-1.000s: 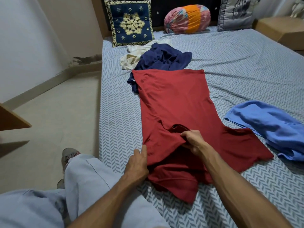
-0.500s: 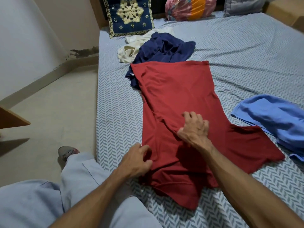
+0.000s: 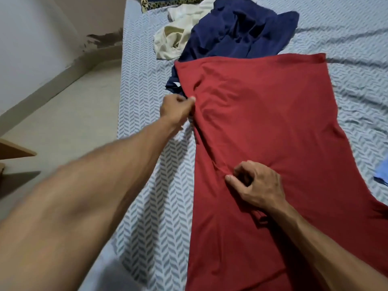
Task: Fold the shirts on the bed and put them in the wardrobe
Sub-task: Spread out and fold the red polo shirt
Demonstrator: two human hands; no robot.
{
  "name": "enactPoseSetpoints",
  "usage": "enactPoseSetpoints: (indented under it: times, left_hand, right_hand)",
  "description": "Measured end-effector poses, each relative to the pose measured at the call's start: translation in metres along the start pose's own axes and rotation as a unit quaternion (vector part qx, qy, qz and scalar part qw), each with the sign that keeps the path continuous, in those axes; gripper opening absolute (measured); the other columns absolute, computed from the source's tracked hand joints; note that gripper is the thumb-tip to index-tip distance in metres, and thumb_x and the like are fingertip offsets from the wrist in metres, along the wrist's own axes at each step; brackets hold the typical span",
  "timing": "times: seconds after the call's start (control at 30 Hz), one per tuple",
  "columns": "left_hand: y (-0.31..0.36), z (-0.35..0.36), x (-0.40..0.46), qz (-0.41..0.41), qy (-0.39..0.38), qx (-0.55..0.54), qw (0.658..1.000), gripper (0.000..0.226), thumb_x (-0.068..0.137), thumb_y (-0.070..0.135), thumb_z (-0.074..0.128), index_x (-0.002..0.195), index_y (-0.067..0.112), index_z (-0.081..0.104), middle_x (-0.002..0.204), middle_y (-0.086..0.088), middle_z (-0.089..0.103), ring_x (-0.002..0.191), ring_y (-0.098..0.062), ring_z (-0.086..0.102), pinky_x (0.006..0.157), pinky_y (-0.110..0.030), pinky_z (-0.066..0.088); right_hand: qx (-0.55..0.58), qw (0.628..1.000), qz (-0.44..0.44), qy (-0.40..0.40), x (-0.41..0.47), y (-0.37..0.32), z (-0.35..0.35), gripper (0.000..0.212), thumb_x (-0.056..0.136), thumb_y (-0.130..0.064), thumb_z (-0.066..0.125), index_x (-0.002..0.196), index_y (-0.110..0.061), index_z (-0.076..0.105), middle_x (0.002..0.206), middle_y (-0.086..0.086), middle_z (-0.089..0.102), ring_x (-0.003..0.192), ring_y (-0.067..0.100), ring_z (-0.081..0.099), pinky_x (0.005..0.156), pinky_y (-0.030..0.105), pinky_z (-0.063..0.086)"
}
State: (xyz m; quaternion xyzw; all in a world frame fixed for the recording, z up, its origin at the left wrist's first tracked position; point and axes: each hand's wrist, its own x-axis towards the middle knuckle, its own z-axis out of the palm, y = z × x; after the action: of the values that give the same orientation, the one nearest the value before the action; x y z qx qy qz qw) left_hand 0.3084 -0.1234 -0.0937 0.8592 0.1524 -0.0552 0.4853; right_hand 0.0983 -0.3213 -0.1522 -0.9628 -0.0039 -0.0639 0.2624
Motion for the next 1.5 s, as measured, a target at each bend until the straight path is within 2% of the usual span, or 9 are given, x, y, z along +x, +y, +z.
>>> enactPoseSetpoints:
  times: [0.13,0.27,0.4,0.5,0.7,0.87,1.13,1.4,1.5]
  left_hand:
    - [0.047,0.019,0.074,-0.004,0.087,0.026,0.996,0.044,0.073,0.042,0.074,0.102,0.009,0.074,0.094,-0.008,0.075,0.083,-0.026,0.07,0.073,-0.032,0.058]
    - [0.061,0.033,0.129,-0.073,0.082,-0.038,0.993,0.02,0.079,0.014,0.071,0.097,0.01,0.066,0.083,-0.009,0.071,0.065,-0.018,0.068,0.056,-0.027,0.055]
    - [0.083,0.039,0.127,0.013,0.158,0.025,0.987,0.024,0.079,0.036,0.06,0.094,0.02,0.069,0.095,-0.004,0.074,0.085,-0.022,0.07,0.076,-0.032,0.06]
    - [0.11,0.053,0.109,0.102,0.098,0.073,0.987,0.008,0.065,0.024,0.055,0.063,0.017,0.052,0.072,-0.004,0.064,0.072,-0.029,0.069,0.064,-0.035,0.06]
    - [0.147,0.117,0.085,0.113,-0.021,0.059,0.992,0.011,0.066,0.01,0.052,0.073,0.016,0.058,0.065,-0.008,0.059,0.056,-0.023,0.066,0.044,-0.041,0.059]
    - [0.119,0.154,0.091,0.029,-0.161,0.025,0.986,0.039,0.094,0.045,0.06,0.096,0.006,0.064,0.082,-0.012,0.066,0.056,-0.018,0.061,0.048,-0.024,0.051]
    - [0.045,0.038,-0.032,0.162,-0.087,0.046,0.982,0.035,0.091,0.036,0.066,0.12,0.017,0.06,0.106,0.0,0.066,0.095,-0.019,0.063,0.085,-0.031,0.05]
    - [-0.082,-0.042,-0.218,-0.054,-0.283,0.129,0.949,0.036,0.076,0.036,0.086,0.072,0.01,0.061,0.06,-0.016,0.07,0.047,-0.024,0.065,0.049,-0.031,0.052]
    - [-0.083,-0.057,-0.255,-0.083,-0.339,0.146,0.926,0.043,0.07,0.037,0.09,0.055,0.009,0.062,0.045,-0.01,0.056,0.035,-0.018,0.048,0.041,-0.022,0.035]
  right_hand:
    - [0.03,0.999,-0.023,0.036,-0.003,0.005,0.003,0.029,0.079,-0.061,0.064,0.087,-0.033,0.067,0.074,-0.015,0.059,0.069,0.01,0.06,0.06,0.027,0.047]
    - [0.067,0.996,-0.039,0.045,-0.003,0.01,0.007,0.021,0.081,-0.054,0.068,0.083,-0.033,0.072,0.065,-0.012,0.049,0.062,0.01,0.053,0.054,0.027,0.045]
    - [0.12,0.989,-0.053,0.068,-0.004,0.01,0.005,0.012,0.082,-0.036,0.066,0.074,-0.026,0.065,0.066,-0.015,0.05,0.061,0.007,0.049,0.055,0.026,0.042]
    - [0.153,0.984,-0.04,0.079,-0.005,0.011,0.003,0.011,0.074,-0.023,0.058,0.068,-0.017,0.051,0.066,-0.012,0.045,0.06,0.011,0.044,0.052,0.034,0.041]
    - [0.199,0.977,-0.035,0.071,-0.007,0.015,0.005,0.012,0.064,-0.016,0.05,0.061,-0.013,0.039,0.061,-0.007,0.039,0.057,0.013,0.036,0.049,0.034,0.032]
    - [0.186,0.979,-0.026,0.077,-0.004,0.017,0.008,0.013,0.062,-0.015,0.05,0.06,-0.014,0.037,0.062,-0.009,0.035,0.056,0.012,0.033,0.048,0.032,0.03]
    - [0.156,0.987,0.01,0.045,-0.003,0.01,-0.002,0.013,0.069,-0.025,0.047,0.061,-0.023,0.036,0.06,-0.01,0.038,0.053,0.011,0.036,0.052,0.028,0.028]
    - [0.114,0.97,0.21,-0.054,-0.019,-0.012,-0.039,0.019,0.096,-0.033,0.046,0.081,-0.021,0.048,0.085,0.01,0.068,0.086,0.033,0.063,0.074,0.04,0.044]
    - [0.087,0.958,0.246,-0.122,-0.042,-0.016,-0.064,0.049,0.092,-0.069,0.046,0.091,-0.021,0.052,0.092,0.005,0.07,0.097,0.03,0.065,0.085,0.04,0.045]
